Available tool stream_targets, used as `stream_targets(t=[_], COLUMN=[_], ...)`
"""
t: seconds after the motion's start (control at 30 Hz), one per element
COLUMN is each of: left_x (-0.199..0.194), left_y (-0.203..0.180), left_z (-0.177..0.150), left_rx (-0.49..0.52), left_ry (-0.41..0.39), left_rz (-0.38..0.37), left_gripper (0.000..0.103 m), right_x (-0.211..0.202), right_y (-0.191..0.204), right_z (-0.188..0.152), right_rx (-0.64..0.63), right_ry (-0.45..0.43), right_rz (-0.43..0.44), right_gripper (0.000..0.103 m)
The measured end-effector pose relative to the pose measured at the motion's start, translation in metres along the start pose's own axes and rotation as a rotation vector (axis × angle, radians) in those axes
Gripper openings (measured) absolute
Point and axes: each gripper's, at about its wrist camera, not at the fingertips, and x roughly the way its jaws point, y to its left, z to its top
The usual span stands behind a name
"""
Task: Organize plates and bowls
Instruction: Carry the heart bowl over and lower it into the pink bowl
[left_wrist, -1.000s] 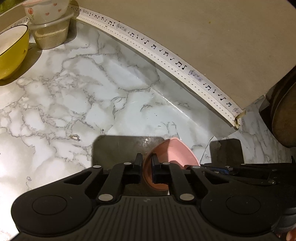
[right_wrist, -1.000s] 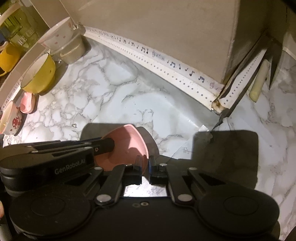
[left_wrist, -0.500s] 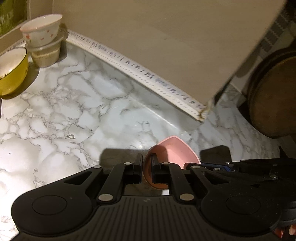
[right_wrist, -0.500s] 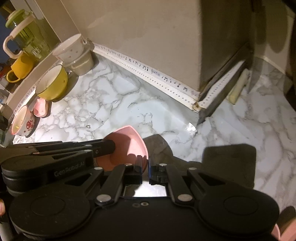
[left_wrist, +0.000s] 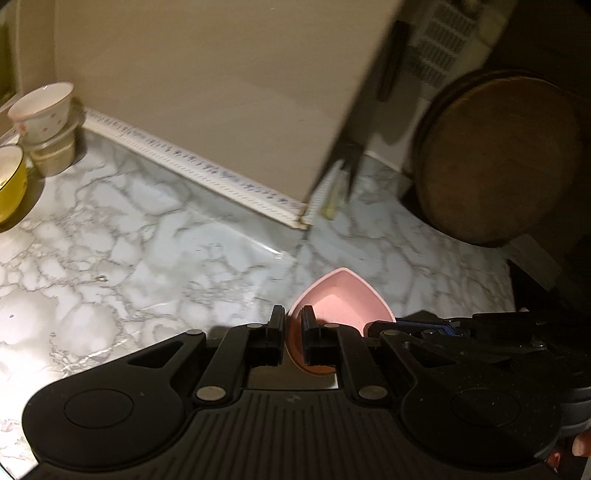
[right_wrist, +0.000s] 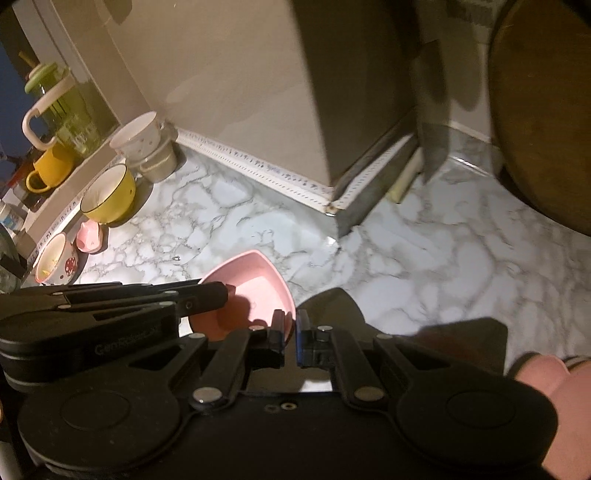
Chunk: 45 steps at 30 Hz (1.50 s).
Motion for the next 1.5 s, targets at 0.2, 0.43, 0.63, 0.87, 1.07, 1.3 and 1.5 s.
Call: stream_targets(t=[0.2, 0.43, 0.63, 0.87, 1.07, 1.3, 1.5], left_x=[-0.007, 0.001, 0.018, 0.043, 0.066, 0.072, 0.074], left_y=[-0.032, -0.067, -0.092, -0.109, -0.108, -0.109, -0.108], left_z=[-0.009, -0.020, -0.029, -0.038, -0.041, -0.038, -0.036], left_rx=[0.064, 0.131, 0.176, 0.222, 0.221, 0.229, 0.221], left_ry=[0.004, 0.037, 0.079, 0.133, 0.179, 0.182, 0.190], left_rz=[-0.045, -0.079, -0.097, -0.075, -0.038, -0.016, -0.027], left_gripper=[0.009, 0.009, 0.009, 0.009, 0.009, 0.009, 0.009], right_x=[-0.030, -0.049, -0.052, -0.044, -0.027, -0.013, -0.012], right_y=[-0.019, -0.045, -0.071, -0.091, -0.097, -0.098, -0.099], right_z=[-0.019, -0.041, -0.058, -0.071, -0.072, -0.068, -0.064], right_rx=[0.044, 0.105, 0.163, 0.192, 0.186, 0.160, 0.149], right_ry=[-0.036, -0.051, -0.041, -0.011, 0.020, 0.041, 0.052], right_rz=[-0.033, -0.074, -0.092, -0.106, -0.110, -0.118, -0.110], right_gripper=[0.004, 0.004, 0.004, 0.004, 0.004, 0.004, 0.010])
